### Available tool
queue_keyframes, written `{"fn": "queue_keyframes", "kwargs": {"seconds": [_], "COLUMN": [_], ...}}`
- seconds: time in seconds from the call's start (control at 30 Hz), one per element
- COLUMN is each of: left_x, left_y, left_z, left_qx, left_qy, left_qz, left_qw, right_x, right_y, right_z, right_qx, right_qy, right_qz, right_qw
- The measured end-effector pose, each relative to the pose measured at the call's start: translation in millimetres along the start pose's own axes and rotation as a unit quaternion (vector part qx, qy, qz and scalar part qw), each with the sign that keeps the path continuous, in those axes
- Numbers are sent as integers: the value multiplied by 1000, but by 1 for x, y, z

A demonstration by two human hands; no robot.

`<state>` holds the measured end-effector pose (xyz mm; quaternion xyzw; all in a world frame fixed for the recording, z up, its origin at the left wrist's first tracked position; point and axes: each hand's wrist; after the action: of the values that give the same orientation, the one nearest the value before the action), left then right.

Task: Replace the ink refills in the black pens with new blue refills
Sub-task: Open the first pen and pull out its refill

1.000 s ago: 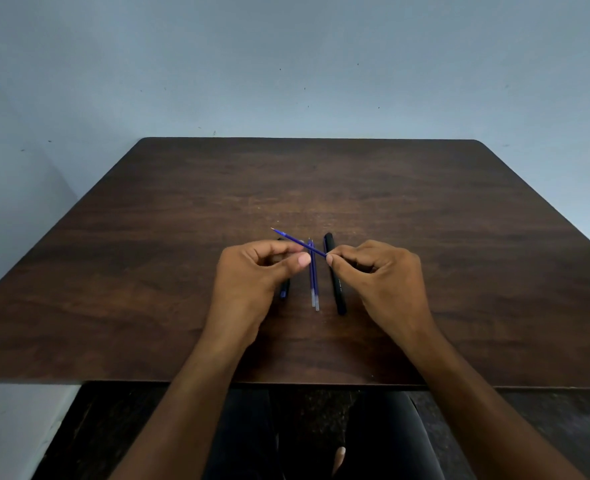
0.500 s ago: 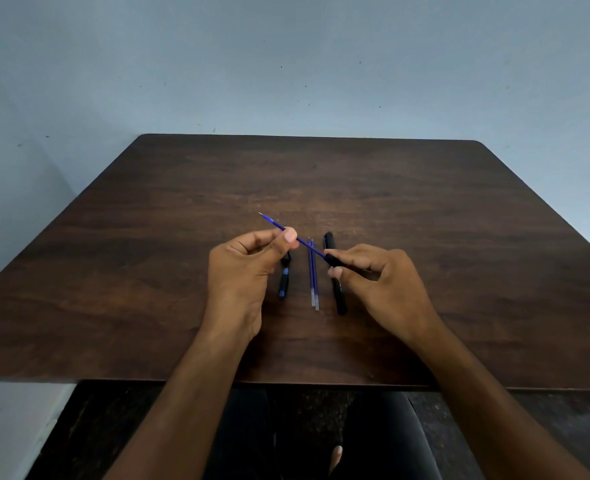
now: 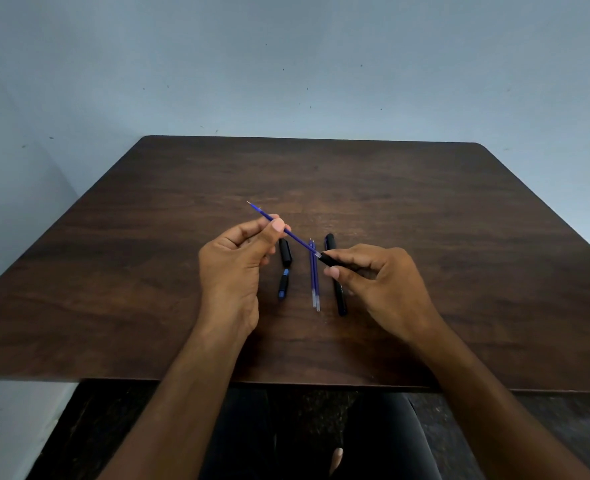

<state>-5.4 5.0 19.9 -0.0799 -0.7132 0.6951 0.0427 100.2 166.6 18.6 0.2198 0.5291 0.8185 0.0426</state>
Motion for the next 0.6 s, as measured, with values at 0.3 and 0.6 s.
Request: {"fn": "queue_keyframes", "kwargs": {"seconds": [0.3, 0.6], "left_x": [16, 30], "left_y": [-8, -20], "left_z": [14, 53], "left_qx": [-52, 72], "left_qy": [-28, -11], "left_qz": [-27, -1], "left_qw": [998, 997], "right_x": [-1, -1], "right_y": [-1, -2], "right_z": [1, 1], "right_qx": [-6, -6], "right_qy": [-2, -6], "right_qz": [18, 31], "right_qw": [1000, 999]}}
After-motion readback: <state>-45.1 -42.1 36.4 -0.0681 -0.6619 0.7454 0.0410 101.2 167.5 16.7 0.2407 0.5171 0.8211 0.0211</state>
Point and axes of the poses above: each hand's wrist, its own x-axis towards the middle knuckle, its own z-axis out of the back of the hand, y = z × x, and after that the axes turned 14 degrees about x, right-handed
